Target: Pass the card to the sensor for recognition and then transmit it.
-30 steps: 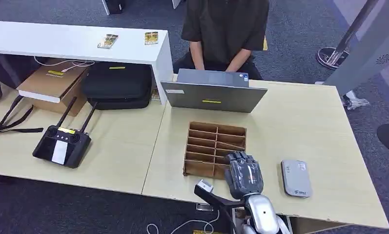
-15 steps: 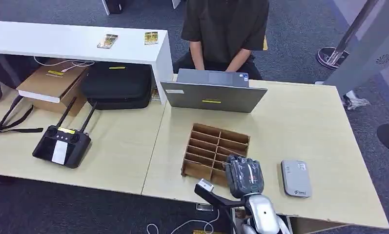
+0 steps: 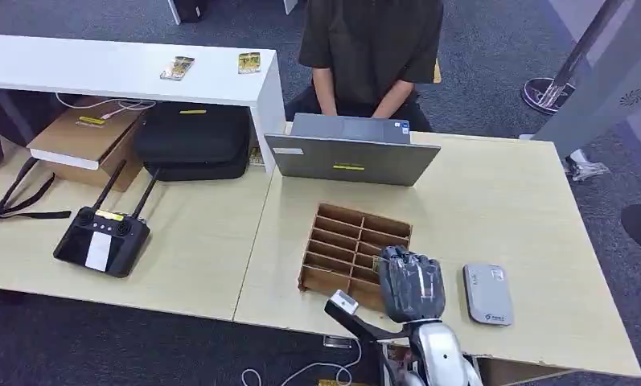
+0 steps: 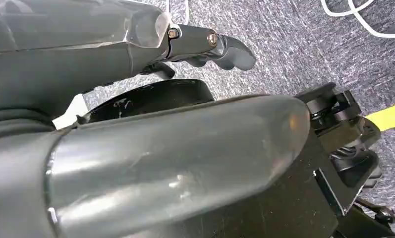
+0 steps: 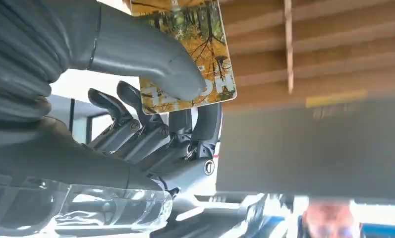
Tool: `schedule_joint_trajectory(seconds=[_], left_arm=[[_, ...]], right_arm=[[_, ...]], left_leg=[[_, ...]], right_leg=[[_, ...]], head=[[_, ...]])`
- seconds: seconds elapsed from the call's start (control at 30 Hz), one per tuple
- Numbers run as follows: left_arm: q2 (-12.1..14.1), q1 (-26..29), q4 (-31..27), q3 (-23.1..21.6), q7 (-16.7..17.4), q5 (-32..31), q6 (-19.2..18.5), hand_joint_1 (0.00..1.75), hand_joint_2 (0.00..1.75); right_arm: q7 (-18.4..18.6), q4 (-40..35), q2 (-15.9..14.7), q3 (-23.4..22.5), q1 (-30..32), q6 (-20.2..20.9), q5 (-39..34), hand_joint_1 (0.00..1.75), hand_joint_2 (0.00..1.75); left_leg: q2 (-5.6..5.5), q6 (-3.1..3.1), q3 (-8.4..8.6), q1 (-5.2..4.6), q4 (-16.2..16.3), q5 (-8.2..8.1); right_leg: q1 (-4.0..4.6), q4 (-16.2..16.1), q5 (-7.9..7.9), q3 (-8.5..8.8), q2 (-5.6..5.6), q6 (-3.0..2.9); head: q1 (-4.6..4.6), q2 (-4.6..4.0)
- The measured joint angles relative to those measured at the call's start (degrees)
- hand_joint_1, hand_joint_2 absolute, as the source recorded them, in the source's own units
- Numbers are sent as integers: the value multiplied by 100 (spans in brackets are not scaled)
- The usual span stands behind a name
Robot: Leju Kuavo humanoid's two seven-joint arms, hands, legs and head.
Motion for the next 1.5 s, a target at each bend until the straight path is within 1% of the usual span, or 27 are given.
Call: schedule_joint_trajectory(seconds=[0.07,0.13,0.27,0.33,0.37,0.4,0.43,0.47,0.53,0.57,0.6,0.63,0.67,0.7,0.77,0.8,0.87,0.93,1.07,1.13,1.2,1.33,1.43,1.5], left_arm=[[2,3,0,-2,-39,63,31,0,0],[2,13,0,-2,-83,116,70,0,0],[9,43,0,-4,-135,219,122,0,0],[15,65,0,-2,-153,295,159,0,0],[15,78,0,-2,-155,315,170,0,0],[20,90,0,2,-155,356,186,0,0],[20,101,0,9,-155,396,201,0,0],[22,112,0,18,-155,422,212,0,0],[26,135,0,26,-153,455,236,0,0],[26,143,0,28,-149,459,251,0,0],[26,146,0,28,-144,459,278,0,0],[26,148,0,28,-129,459,306,0,0],[26,153,0,28,-116,452,323,0,0],[28,155,0,28,-83,439,332,0,0],[28,159,0,28,-63,404,356,0,0],[28,165,0,28,-61,404,380,0,0],[28,168,0,28,-59,409,385,0,0],[35,176,0,28,-59,446,400,0,0],[42,203,0,31,-59,479,409,0,0],[44,221,0,31,-59,479,426,0,0],[44,234,0,28,-59,474,428,0,0],[44,247,0,31,-57,459,398,0,0],[44,248,0,31,-57,459,387,0,0],[44,248,0,28,-46,461,380,0,0]], right_arm=[[89,-204,-30,-22,9,-159,41,175,175],[353,-401,-128,-31,7,-281,65,175,175],[1098,-837,-536,-17,-28,-647,68,175,175],[1315,-1157,-801,-65,53,-876,68,175,175],[1333,-1310,-899,-134,121,-977,68,175,175],[1182,-1480,-942,-258,238,-1133,68,175,175],[882,-1653,-938,-495,433,-1338,68,175,175],[391,-1821,-832,-797,641,-1563,68,175,175],[-608,-2089,-458,-1447,985,-1946,68,175,175],[-963,-2179,-279,-1701,1105,-2074,68,175,175],[-1354,-2299,-32,-1990,1222,-2170,68,175,175],[-1669,-2425,202,-2272,1318,-2251,65,175,175],[-1888,-2560,432,-2536,1386,-2288,65,175,175],[-1933,-2707,624,-2759,1436,-2290,68,175,175],[-1715,-3012,830,-3015,1524,-2295,65,175,175],[-1523,-3207,888,-3095,1545,-2297,65,175,175],[-1151,-3477,927,-3126,1591,-2297,65,175,175],[-945,-3639,927,-3125,1626,-2297,68,175,175],[-804,-3788,927,-3125,1633,-2297,68,175,175],[-667,-3811,927,-3106,1633,-2297,68,175,175],[-529,-3812,927,-3066,1633,-2297,65,175,175],[-374,-3796,887,-2953,1578,-2295,59,175,175],[-363,-3755,822,-2874,1412,-2295,-16,175,175],[-482,-3728,802,-2830,1299,-2295,-182,175,175]], left_leg=[[0,0,0,0,0,0],[0,0,0,0,0,0],[-1,0,1,-2,1,0],[-3,1,0,-5,4,0],[-4,3,2,-5,6,-2],[-4,4,1,-5,6,-3],[-7,7,0,-4,6,-5],[-11,6,-3,-4,5,-6],[-9,-2,-2,0,4,-15],[-6,-3,0,1,3,-16],[-6,-3,1,2,2,-16],[-6,-4,1,2,0,-15],[-6,-4,2,2,0,-15],[-6,-4,2,3,-1,-15],[-6,-7,1,2,-1,-13],[-6,-7,2,2,-1,-13],[-1,-7,3,1,-1,-13],[-1,-7,3,0,0,-13],[-1,-6,4,-1,0,-13],[-2,-6,4,-1,1,-13],[-1,-7,4,-1,0,-13],[-1,-7,4,1,0,-13],[-1,-7,5,1,0,-13],[-1,-7,5,1,0,-12]], right_leg=[[0,0,0,0,0,0],[0,0,0,1,0,0],[-2,-2,1,2,0,1],[-5,-3,1,2,-2,1],[-6,-4,0,0,-3,1],[-5,-4,0,1,-3,2],[-5,-4,-1,1,-6,2],[-5,-3,-3,1,-9,3],[-4,-2,-6,-1,-5,0],[-3,-2,-8,-1,-2,-3],[-2,-1,-9,-2,-2,-3],[-2,0,-12,-3,-3,-4],[-1,1,-14,-2,-3,-7],[-1,2,-14,-2,-3,-7],[2,4,-14,-1,-4,-7],[2,4,-14,0,-3,-7],[1,3,-13,2,-1,-7],[-1,2,-12,4,-1,-6],[-2,0,-10,6,-2,-2],[-2,1,-10,6,-2,-2],[-1,1,-10,6,-2,-2],[0,2,-10,6,-1,-2],[0,3,-10,6,-1,-2],[0,3,-9,8,-2,-2]], head=[[0,0],[0,0],[2,0],[2,0],[0,0],[0,0],[4,0],[0,0],[-2,0],[2,0],[-2,0],[0,0],[0,0],[-2,0],[0,0],[2,0],[0,0],[2,0],[2,0],[0,0],[2,0],[0,0],[2,0],[2,0]])
